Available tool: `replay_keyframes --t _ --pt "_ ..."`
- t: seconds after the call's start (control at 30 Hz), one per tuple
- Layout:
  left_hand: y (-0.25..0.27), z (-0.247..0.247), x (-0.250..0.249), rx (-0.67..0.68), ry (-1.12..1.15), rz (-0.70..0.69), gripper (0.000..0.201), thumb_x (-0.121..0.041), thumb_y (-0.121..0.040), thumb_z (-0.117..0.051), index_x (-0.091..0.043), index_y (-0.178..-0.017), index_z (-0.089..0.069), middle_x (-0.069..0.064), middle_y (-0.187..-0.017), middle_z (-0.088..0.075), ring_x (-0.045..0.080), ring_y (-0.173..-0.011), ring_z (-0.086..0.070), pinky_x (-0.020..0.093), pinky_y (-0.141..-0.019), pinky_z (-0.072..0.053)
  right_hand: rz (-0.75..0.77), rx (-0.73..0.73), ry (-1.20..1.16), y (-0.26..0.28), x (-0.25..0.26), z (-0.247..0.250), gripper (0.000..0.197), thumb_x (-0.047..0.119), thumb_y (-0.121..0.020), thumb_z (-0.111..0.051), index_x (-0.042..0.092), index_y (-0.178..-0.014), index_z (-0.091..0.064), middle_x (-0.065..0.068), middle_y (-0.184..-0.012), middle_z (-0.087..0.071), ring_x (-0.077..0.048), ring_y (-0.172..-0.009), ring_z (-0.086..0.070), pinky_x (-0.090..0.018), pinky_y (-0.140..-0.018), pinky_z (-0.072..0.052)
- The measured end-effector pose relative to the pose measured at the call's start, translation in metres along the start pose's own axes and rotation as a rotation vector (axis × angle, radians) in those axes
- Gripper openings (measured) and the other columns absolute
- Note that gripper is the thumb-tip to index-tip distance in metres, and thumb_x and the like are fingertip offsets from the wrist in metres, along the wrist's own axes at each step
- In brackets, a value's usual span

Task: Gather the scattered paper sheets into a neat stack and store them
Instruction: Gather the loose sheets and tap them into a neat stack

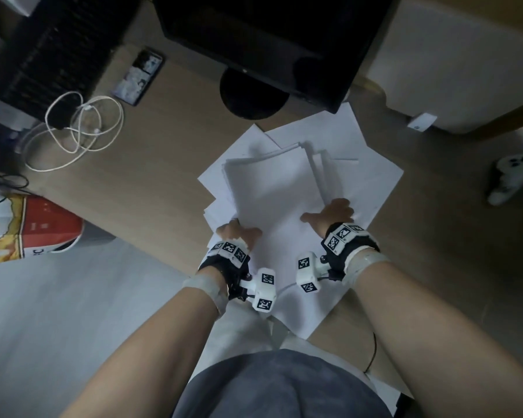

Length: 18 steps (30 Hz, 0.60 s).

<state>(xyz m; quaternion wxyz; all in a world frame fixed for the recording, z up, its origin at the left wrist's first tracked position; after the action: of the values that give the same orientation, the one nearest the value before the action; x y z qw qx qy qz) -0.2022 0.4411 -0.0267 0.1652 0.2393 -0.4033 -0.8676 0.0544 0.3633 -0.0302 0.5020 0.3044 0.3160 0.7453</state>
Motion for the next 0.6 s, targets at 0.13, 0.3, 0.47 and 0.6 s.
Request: replay_keyframes --t 0.13,0.3,0.47,0.6 --pt "-0.013 0.000 -0.009 0.061 0.200 0.004 0.041 -0.016 -0.081 -0.071 -0.001 -0.117 -0.058 0.006 -0.098 -0.062 0.021 -0.078 -0.057 0.026 -0.066 -0.048 -0.087 0.066 -0.069 0.000 -0.005 -0.007 0.117 0.055 -0.058 -0.077 0.011 -0.146 -0.012 -0.018 -0.140 -0.042 -0.038 -0.122 -0.047 -0.047 -0.099 -0.044" --pt "-0.017 -0.007 -0.024 0.114 0.352 -0.058 0.053 -0.013 -0.079 -0.076 0.000 -0.126 -0.054 0.013 -0.116 -0.063 0.028 -0.105 -0.062 0.033 -0.088 -0.049 -0.137 -0.034 0.038 0.002 -0.003 0.008 0.103 0.060 -0.067 -0.074 0.003 -0.139 -0.028 -0.019 -0.135 -0.037 -0.036 -0.122 -0.042 -0.044 -0.096 -0.040" --pt "-0.015 -0.010 -0.043 0.174 0.388 -0.165 0.045 -0.017 -0.083 -0.072 -0.005 -0.122 -0.055 0.007 -0.109 -0.065 0.026 -0.097 -0.064 0.038 -0.087 -0.054 -0.119 0.065 -0.322 -0.013 -0.007 -0.001 0.110 0.036 -0.071 -0.082 0.005 -0.149 -0.010 -0.018 -0.149 -0.034 -0.036 -0.130 -0.043 -0.040 -0.100 -0.039" --pt "-0.020 -0.008 -0.042 0.185 0.404 -0.172 0.039 -0.019 -0.084 -0.071 -0.005 -0.119 -0.059 0.011 -0.110 -0.068 0.030 -0.098 -0.066 0.046 -0.091 -0.054 -0.051 0.128 -0.434 -0.009 -0.008 -0.007 0.068 0.032 -0.069 -0.085 0.006 -0.126 -0.059 -0.005 -0.111 -0.064 -0.025 -0.100 -0.060 -0.025 -0.078 -0.046"
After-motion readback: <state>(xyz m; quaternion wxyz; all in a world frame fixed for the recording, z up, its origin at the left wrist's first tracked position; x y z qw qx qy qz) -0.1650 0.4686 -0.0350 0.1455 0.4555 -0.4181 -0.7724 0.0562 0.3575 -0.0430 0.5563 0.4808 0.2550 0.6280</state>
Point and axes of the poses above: each hand's wrist, its own y-axis away from the middle knuckle, its own z-axis out of the back of the hand, x = y × z, the point moved 10 cm from there along -y, towards the middle knuckle
